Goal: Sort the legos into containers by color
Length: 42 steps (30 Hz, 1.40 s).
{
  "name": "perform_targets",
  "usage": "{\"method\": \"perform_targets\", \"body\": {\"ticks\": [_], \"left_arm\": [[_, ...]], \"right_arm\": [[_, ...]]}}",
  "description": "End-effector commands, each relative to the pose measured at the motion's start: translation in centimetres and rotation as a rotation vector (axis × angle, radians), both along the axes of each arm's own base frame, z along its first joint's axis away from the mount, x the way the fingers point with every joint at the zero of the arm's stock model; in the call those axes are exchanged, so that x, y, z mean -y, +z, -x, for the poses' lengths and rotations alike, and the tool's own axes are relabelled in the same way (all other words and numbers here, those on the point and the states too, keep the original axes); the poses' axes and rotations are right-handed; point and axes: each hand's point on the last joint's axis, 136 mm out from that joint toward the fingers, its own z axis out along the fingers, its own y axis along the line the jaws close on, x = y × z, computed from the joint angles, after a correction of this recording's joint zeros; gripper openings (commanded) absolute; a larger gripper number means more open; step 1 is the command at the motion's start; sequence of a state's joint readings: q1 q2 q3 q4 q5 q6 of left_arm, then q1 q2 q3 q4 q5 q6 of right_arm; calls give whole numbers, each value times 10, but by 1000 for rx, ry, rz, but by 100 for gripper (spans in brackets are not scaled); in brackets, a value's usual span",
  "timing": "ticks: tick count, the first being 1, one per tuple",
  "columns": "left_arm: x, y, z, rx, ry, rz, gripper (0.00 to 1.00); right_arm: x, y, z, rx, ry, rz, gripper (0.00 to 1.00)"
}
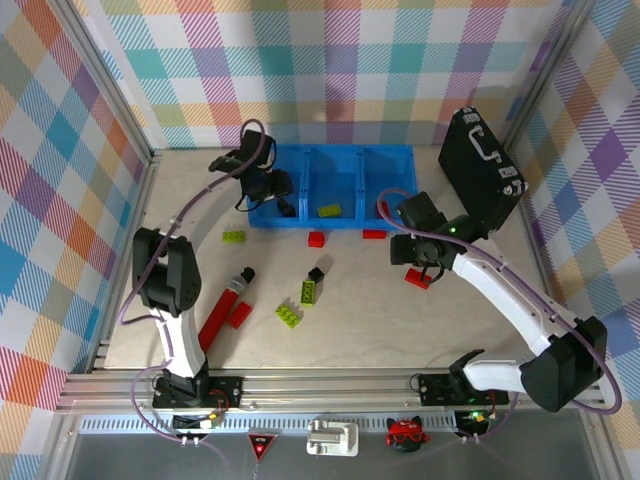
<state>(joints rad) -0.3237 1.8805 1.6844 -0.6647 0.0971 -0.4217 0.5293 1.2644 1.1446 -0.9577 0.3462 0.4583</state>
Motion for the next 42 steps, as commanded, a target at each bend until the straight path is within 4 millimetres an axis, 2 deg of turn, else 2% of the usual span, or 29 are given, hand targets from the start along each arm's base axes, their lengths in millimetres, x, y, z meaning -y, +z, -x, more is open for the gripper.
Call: {"method": "perform_targets", "body": {"ticks": [1, 11, 13, 16, 24, 32, 42], "left_arm": [[-5, 10, 15, 20, -21, 11, 46], [-21, 23, 60, 45, -4, 17, 46], [-25, 25, 66, 45, 3, 9, 47], [-29, 27, 72, 46, 13, 5, 47], [-34, 29, 81, 37, 37, 6, 49], [-35, 28, 85, 28, 45, 11, 50], [-35, 28, 88, 30, 50, 24, 51]], "right_arm": [[-4, -8, -5, -8, -36, -68, 76], [17, -39, -12, -50, -358, -110, 84], [26, -44, -10, -62, -450, -98, 94], [27, -54, -10, -75, -506, -111, 99], [21, -92, -19, -156, -505, -159, 99], [19, -122, -22, -214, -463, -180, 99], [25, -143, -22, -267, -472, -204, 96]]}}
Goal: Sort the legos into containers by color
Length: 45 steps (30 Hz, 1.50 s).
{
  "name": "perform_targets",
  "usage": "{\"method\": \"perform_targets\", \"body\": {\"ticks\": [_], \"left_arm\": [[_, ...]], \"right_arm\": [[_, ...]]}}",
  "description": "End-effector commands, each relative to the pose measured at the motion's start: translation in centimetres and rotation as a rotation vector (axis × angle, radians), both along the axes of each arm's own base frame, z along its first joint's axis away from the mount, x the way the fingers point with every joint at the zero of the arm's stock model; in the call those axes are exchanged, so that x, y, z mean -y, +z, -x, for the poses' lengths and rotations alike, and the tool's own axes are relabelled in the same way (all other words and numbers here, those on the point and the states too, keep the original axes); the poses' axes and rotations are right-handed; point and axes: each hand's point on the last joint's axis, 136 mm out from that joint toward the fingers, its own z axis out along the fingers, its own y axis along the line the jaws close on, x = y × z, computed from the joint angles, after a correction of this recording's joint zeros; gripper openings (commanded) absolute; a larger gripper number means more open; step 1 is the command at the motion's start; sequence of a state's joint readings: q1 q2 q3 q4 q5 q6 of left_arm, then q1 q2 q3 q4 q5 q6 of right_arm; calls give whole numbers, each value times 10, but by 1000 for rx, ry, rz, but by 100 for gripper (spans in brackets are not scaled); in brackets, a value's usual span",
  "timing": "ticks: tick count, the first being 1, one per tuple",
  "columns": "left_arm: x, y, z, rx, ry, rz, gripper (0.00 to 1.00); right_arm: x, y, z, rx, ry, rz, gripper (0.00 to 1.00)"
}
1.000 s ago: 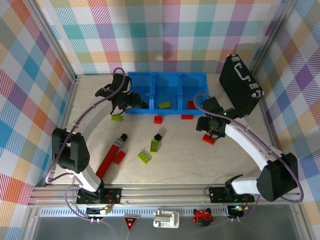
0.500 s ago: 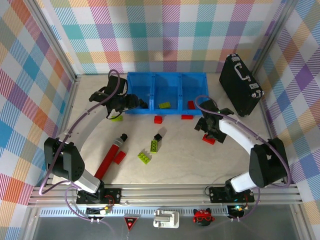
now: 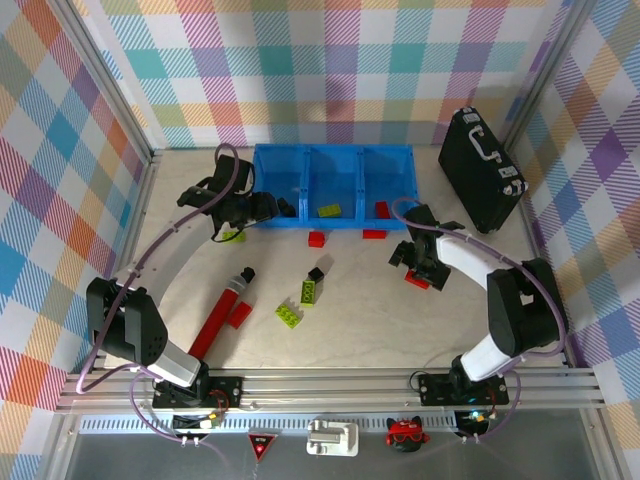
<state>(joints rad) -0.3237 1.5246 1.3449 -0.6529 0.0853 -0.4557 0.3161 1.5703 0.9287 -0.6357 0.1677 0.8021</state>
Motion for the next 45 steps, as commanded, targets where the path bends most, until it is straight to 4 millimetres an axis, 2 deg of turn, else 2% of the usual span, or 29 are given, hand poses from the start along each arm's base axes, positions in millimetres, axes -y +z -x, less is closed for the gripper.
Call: {"method": "perform_targets", "body": {"ticks": [1, 8, 14, 21, 27, 35, 40, 45], "left_arm": [[-5, 7, 6, 9, 14, 6, 51], [-6, 10, 6, 12, 12, 0, 51], [-6, 11, 7, 11, 12, -2, 51], [-7, 11, 7, 13, 13, -5, 51], [-8, 9, 8, 11, 13, -14, 51], [-11, 6, 12, 6, 16, -25, 51], [-16, 3, 20, 1, 19, -43, 51], [-24, 1, 29, 0, 29, -66, 51]], "right_arm": [[1, -9, 2, -22, 7, -17, 96], [3, -17, 4, -46, 6, -11, 92], [6, -22, 7, -64, 1, -2, 85], [8, -17, 8, -58, 0, 11, 73], [11, -10, 7, -54, 1, 26, 68], [9, 19, -3, 13, 10, 15, 68], [-2, 46, -23, 75, 34, -23, 68], [-18, 75, -52, 156, 68, -77, 68]]}}
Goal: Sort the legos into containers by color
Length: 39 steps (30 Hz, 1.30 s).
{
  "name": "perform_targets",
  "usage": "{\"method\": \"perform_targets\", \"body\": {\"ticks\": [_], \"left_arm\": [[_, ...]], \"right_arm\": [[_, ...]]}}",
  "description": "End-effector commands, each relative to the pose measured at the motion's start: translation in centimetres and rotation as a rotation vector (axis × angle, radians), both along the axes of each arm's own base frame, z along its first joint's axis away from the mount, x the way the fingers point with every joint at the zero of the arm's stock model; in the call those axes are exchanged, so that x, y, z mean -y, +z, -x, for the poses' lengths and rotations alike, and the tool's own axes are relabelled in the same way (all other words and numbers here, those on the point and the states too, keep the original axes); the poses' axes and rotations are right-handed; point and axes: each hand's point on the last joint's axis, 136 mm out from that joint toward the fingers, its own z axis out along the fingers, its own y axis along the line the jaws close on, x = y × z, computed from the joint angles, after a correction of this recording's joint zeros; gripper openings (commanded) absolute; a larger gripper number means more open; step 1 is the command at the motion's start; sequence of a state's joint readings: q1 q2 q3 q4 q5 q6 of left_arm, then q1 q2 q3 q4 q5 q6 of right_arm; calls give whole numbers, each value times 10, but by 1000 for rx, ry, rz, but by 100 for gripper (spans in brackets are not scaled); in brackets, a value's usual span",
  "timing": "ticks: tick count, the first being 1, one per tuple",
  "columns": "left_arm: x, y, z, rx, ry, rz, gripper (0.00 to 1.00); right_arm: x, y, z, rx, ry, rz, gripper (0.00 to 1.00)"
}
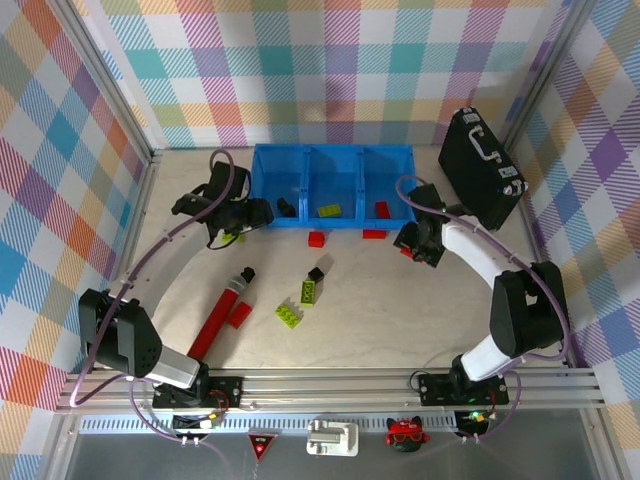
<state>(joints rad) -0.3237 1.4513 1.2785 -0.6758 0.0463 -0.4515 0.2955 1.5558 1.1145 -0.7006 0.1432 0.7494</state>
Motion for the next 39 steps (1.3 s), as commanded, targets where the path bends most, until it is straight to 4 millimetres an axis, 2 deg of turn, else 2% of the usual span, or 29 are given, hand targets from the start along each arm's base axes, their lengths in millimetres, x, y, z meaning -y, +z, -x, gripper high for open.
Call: {"method": "perform_targets", "body": {"ticks": [1, 6, 9, 16, 23, 27, 31, 39], "left_arm": [[-11, 4, 12, 4, 9, -29, 51], [-14, 5, 19, 4, 14, -29, 51], [-16, 5, 23, 3, 19, -30, 52], [-21, 7, 30, 5, 31, -35, 52], [-25, 11, 37, 13, 38, -43, 52], [-27, 9, 39, 8, 40, -56, 52], [-28, 9, 39, 12, 40, -59, 52], [-28, 11, 38, 16, 34, -65, 52]], "right_arm": [[-9, 22, -16, 43, 40, -32, 68], [-25, 42, -55, 92, 80, -52, 68], [-33, 48, -77, 109, 56, -76, 69], [-45, 43, -115, 79, -264, -213, 67], [-30, 27, -138, 69, -596, -196, 66], [-30, 17, -149, 48, -676, -159, 65], [-31, 10, -151, 28, -750, -111, 65], [-33, 3, -155, 55, -831, -54, 72]]}}
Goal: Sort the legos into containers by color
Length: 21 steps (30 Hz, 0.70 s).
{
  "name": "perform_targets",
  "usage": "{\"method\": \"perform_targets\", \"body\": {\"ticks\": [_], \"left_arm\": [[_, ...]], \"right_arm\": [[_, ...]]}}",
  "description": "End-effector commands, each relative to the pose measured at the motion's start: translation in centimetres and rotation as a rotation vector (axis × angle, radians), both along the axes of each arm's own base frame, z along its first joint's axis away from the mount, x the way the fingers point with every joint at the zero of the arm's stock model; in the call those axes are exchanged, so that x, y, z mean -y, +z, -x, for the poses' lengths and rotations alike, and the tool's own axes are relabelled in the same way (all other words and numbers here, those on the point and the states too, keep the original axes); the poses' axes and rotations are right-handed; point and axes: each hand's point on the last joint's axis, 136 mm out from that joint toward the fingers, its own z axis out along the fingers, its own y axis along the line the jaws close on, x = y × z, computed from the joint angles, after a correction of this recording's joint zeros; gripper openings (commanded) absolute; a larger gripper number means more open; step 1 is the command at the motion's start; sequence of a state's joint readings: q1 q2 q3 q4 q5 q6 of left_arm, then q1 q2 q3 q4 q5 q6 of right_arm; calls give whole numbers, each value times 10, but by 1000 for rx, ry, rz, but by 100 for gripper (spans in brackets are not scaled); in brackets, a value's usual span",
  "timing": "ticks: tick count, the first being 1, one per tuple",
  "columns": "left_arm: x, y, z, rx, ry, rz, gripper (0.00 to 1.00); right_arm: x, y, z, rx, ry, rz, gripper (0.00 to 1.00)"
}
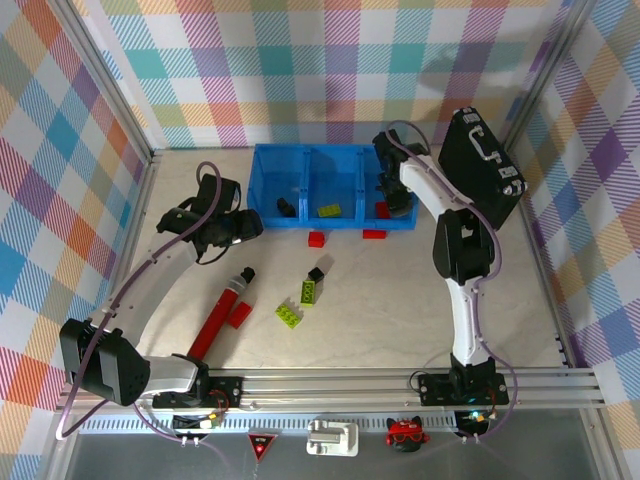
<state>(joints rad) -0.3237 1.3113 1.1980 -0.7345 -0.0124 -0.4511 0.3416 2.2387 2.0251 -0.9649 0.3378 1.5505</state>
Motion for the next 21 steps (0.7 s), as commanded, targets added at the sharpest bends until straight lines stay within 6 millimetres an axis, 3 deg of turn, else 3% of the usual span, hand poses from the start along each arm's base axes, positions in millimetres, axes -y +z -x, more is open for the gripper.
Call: {"method": "perform_targets", "body": {"ticks": [1, 10, 16, 21], "left_arm": [[-7, 3, 6, 0, -1, -22, 53], [-6, 5, 7, -3, -13, -24, 53], [-3, 5, 6, -7, -17, -5, 53], [1, 2, 5, -21, -19, 6, 53]], "right_arm": [[5, 1, 4, -15, -65, 43, 73], [4, 11, 3, -2, -31, 54, 84], [-10, 39, -2, 67, 117, 55, 83], [-23, 64, 7, 110, 295, 107, 81]]}}
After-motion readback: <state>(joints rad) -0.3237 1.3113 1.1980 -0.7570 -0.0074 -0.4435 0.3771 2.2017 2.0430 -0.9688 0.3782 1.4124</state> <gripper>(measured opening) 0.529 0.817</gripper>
